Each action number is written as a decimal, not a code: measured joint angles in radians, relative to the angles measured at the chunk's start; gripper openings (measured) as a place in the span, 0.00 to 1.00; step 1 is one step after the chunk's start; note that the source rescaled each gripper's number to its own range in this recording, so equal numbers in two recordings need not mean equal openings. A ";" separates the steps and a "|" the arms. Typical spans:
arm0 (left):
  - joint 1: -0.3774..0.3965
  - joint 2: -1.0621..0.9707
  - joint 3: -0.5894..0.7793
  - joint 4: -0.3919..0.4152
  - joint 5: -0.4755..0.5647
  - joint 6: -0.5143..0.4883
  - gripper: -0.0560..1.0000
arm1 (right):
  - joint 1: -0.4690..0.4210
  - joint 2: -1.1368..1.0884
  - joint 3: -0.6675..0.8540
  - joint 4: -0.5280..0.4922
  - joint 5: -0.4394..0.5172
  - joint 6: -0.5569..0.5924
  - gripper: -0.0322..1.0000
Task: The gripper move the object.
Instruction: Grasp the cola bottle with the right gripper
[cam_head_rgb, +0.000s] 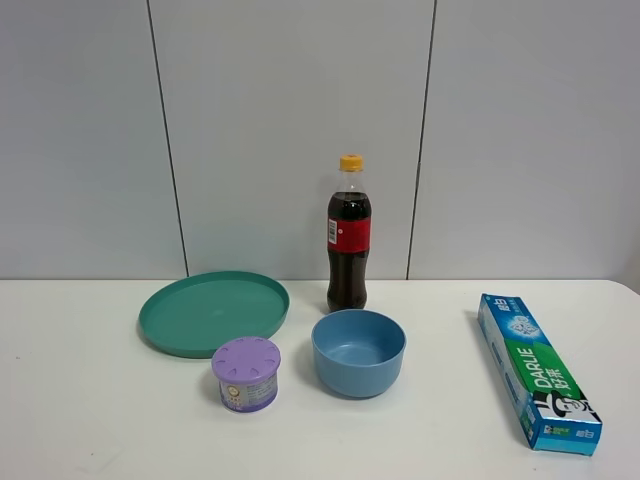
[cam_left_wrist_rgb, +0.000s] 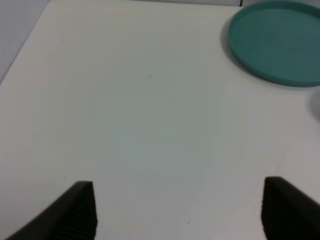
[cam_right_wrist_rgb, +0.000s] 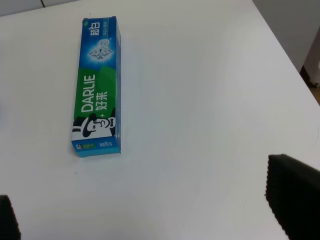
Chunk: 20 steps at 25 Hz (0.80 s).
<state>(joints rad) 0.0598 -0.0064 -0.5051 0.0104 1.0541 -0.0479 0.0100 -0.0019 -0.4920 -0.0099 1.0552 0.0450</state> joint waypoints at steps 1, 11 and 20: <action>0.000 0.000 0.000 0.000 0.000 0.000 1.00 | 0.000 0.000 0.000 0.000 0.000 0.000 1.00; 0.000 0.000 0.000 0.000 0.000 0.000 1.00 | 0.000 0.000 0.000 0.000 0.000 0.000 1.00; 0.000 0.000 0.000 0.000 0.000 0.000 1.00 | 0.000 0.000 0.000 0.028 0.000 0.000 1.00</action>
<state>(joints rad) 0.0598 -0.0064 -0.5051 0.0104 1.0541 -0.0479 0.0100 -0.0019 -0.4920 0.0177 1.0552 0.0450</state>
